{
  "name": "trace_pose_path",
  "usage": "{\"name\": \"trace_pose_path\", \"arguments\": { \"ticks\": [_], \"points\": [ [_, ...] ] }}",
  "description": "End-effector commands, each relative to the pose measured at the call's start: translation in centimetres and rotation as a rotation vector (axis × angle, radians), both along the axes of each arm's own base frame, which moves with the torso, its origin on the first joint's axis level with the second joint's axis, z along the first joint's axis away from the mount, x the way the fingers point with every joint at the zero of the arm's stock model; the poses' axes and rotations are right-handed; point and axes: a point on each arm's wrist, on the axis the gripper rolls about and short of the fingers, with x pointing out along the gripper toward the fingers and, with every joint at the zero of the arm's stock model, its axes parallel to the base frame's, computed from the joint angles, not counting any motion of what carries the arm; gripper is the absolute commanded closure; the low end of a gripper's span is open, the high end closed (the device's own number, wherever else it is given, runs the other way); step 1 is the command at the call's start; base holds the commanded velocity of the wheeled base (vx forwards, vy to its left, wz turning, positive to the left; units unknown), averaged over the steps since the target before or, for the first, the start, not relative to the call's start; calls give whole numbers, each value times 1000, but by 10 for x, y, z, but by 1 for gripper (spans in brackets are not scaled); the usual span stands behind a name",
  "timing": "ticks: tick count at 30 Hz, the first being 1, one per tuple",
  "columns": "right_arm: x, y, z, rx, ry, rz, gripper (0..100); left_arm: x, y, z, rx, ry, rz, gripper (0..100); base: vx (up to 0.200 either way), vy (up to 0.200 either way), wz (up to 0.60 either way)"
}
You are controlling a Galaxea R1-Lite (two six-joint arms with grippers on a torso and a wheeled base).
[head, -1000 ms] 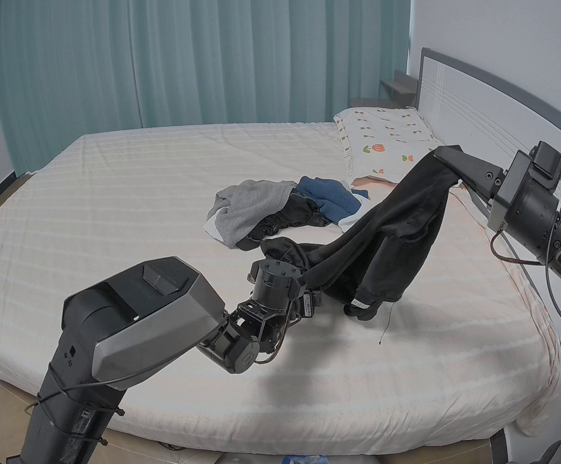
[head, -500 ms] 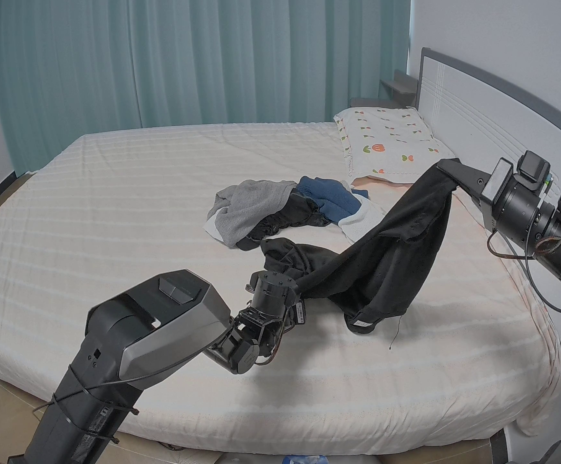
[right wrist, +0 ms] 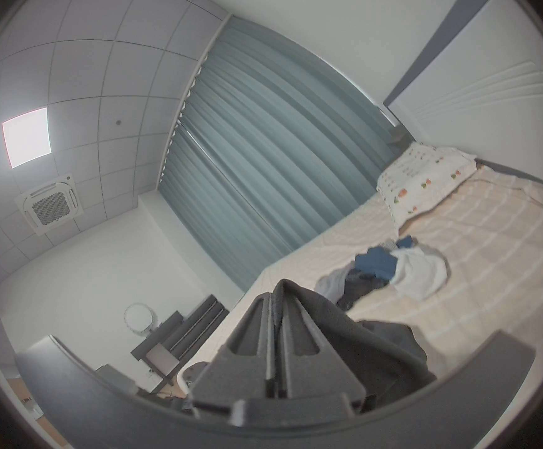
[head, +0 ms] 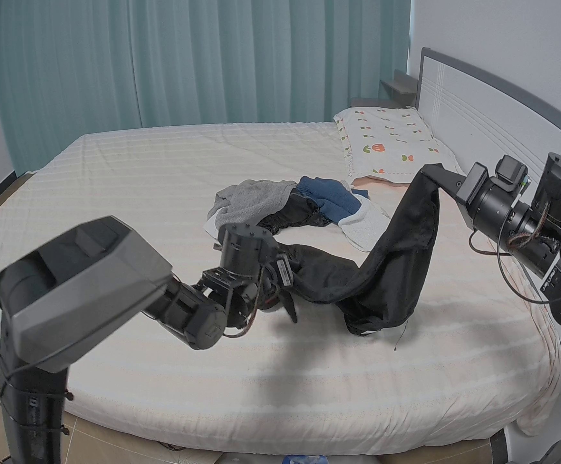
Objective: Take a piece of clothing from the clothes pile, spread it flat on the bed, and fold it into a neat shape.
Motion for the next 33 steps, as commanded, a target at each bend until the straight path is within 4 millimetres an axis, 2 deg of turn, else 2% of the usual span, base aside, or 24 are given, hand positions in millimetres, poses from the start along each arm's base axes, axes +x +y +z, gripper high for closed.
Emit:
{"name": "trace_pose_path", "arguments": {
  "ticks": [1, 3, 6, 9, 10, 12, 13, 14, 16, 17, 18, 20, 24, 28, 31, 33],
  "points": [
    [23, 9, 18, 27, -68, -42, 100, -16, 27, 88, -136, -129, 40, 100, 0, 0, 0],
    [24, 11, 37, 55, -118, -79, 100, -14, 34, 108, -189, -164, 64, 100, 0, 0, 0],
    [27, 9, 46, 61, -141, -103, 100, -15, 40, 122, -234, -141, 90, 100, 0, 0, 0],
    [30, 7, 33, 34, -98, -116, 100, -17, 51, 138, -315, -61, 135, 100, 0, 0, 0],
    [30, 7, 28, 30, -84, -117, 100, -19, 52, 138, -331, -38, 130, 100, 0, 0, 0],
    [24, 5, 3, -9, -2, -118, 100, -26, 57, 137, -372, 48, 81, 100, 0, 0, 0],
    [24, 5, 3, -9, -2, -118, 100, -26, 57, 137, -372, 48, 81, 100, 0, 0, 0],
    [22, 4, -19, -39, 67, -116, 100, -32, 62, 127, -380, 111, 50, 100, 0, 0, 0],
    [31, 6, -42, -59, 126, -121, 100, -37, 63, 109, -359, 168, 52, 100, 0, 0, 0],
    [31, 7, -44, -60, 129, -123, 100, -38, 64, 108, -357, 172, 52, 100, 0, 0, 0],
    [37, 9, -60, -69, 154, -129, 100, -42, 63, 95, -334, 212, 52, 100, 0, 0, 0],
    [41, 11, -75, -66, 162, -149, 100, -45, 63, 85, -328, 232, 52, 100, 0, 0, 0],
    [46, 17, -96, -56, 157, -153, 100, -44, 62, 65, -371, 240, 67, 100, 0, 0, 0],
    [43, 33, -109, -66, 188, -111, 100, -52, 62, 45, -387, 271, 73, 100, 0, 0, 0],
    [36, 31, -118, -44, 238, -107, 100, -54, 63, 35, -390, 264, 72, 100, 0, 0, 0],
    [34, 29, -120, -6, 255, -103, 100, -53, 64, 36, -395, 257, 74, 100, 0, 0, 0]
  ]
}}
